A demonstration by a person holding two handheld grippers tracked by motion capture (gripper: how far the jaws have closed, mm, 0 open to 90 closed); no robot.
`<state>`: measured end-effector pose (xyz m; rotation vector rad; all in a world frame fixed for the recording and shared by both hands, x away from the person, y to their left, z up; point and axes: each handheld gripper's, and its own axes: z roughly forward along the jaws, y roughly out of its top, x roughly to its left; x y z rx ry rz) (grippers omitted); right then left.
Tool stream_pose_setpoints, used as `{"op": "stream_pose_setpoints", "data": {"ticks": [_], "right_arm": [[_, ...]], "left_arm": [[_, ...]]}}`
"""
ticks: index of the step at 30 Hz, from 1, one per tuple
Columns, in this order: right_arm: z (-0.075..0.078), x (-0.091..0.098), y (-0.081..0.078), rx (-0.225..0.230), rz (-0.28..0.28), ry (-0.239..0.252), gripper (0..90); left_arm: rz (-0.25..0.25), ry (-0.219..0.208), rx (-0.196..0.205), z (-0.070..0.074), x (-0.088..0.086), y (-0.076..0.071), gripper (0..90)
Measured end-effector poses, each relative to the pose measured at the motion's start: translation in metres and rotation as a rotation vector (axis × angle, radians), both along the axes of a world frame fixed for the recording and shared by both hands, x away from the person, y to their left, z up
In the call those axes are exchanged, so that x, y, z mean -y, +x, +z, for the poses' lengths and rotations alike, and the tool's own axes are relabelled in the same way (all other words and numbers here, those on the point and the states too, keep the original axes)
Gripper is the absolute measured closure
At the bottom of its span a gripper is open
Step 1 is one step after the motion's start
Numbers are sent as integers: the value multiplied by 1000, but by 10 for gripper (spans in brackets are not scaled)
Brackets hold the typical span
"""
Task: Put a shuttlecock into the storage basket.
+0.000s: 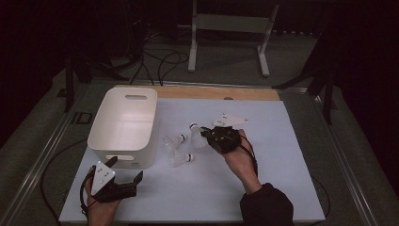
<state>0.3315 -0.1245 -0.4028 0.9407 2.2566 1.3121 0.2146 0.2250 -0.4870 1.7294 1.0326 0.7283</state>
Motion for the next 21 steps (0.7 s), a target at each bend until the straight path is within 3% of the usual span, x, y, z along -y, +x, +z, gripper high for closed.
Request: {"op": "stream_pose_setpoints", "data": {"ticks": [21], "right_arm": [[12,-14,3,12,30,18,878]], "left_arm": [[1,-3,3,0,0,0,0]]}}
